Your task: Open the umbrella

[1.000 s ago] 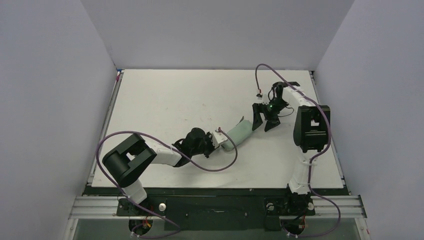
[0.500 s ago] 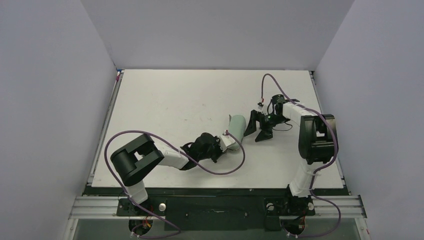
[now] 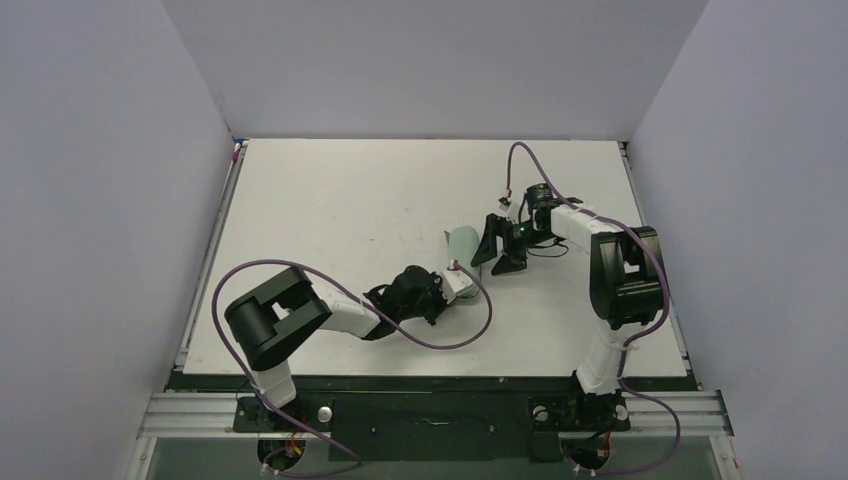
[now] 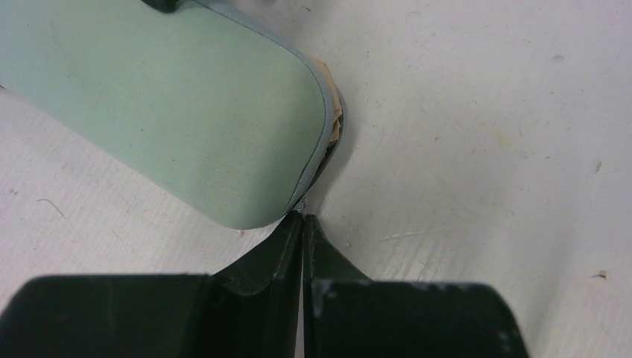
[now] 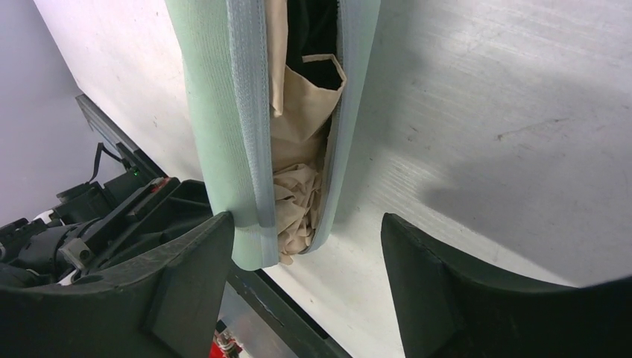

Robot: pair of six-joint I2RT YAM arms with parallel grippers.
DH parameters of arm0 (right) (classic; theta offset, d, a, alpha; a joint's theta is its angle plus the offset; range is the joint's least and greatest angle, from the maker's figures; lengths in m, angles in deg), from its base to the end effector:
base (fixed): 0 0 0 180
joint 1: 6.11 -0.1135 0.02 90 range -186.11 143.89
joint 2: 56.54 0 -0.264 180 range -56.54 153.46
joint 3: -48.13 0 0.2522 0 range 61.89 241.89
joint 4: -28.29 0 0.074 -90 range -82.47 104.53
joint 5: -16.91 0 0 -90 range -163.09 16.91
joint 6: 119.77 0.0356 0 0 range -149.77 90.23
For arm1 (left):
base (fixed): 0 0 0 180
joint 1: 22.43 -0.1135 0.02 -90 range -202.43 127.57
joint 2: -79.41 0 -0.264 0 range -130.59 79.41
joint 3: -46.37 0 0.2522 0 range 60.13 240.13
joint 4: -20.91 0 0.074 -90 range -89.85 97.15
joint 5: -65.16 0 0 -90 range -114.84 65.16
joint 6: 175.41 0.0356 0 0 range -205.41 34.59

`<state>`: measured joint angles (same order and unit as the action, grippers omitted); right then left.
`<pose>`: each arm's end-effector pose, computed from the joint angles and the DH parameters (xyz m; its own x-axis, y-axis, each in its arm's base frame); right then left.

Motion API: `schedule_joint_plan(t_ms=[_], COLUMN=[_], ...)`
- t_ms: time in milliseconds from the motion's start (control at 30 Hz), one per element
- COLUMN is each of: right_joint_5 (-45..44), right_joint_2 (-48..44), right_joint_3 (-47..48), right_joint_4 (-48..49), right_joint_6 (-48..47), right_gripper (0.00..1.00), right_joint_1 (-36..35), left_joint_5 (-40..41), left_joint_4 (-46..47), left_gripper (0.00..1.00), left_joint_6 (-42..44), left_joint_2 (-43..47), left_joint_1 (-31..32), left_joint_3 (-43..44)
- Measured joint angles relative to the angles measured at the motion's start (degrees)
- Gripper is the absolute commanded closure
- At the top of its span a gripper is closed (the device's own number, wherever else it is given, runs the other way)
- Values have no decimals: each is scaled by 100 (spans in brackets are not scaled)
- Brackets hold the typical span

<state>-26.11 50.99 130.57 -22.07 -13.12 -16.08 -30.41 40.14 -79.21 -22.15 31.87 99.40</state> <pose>0.3428 0.0867 0.1632 -0.9990 0.0229 -0.0379 -0.0133 0.6613 0.7500 0.1929 -0.2743 0.1296 -0.1913 0.4504 -0.8721 0.8835 0.4661 0.0470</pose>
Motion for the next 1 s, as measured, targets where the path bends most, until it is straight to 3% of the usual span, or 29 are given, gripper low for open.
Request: schedule_joint_plan(t_ms=[167, 333, 400, 467, 600, 667, 1000], right_joint_5=[92, 341, 343, 258, 76, 131, 245], right_joint_2=[17, -17, -26, -26, 24, 109, 341], right_joint_3=[52, 46, 42, 42, 48, 144, 643], right_joint_4=[13, 13, 13, 11, 9, -76, -745], right_joint_6=[44, 2, -44, -83, -155, -205, -992], right_gripper=[22, 21, 26, 37, 73, 98, 100], right_joint_1=[-20, -24, -42, -94, -243, -275, -278], left_joint_5=[44, 63, 63, 66, 68, 90, 146], left_joint_4=[7, 20, 20, 22, 20, 13, 2], left_gripper=[100, 100, 100, 100, 100, 100, 100], left_joint_6=[0, 0, 0, 2, 0, 0, -7], left_joint_2=[-28, -28, -28, -28, -28, -28, 168], left_joint_1=[4, 4, 4, 4, 4, 4, -184], left_joint_3=[2, 2, 2, 2, 2, 2, -166])
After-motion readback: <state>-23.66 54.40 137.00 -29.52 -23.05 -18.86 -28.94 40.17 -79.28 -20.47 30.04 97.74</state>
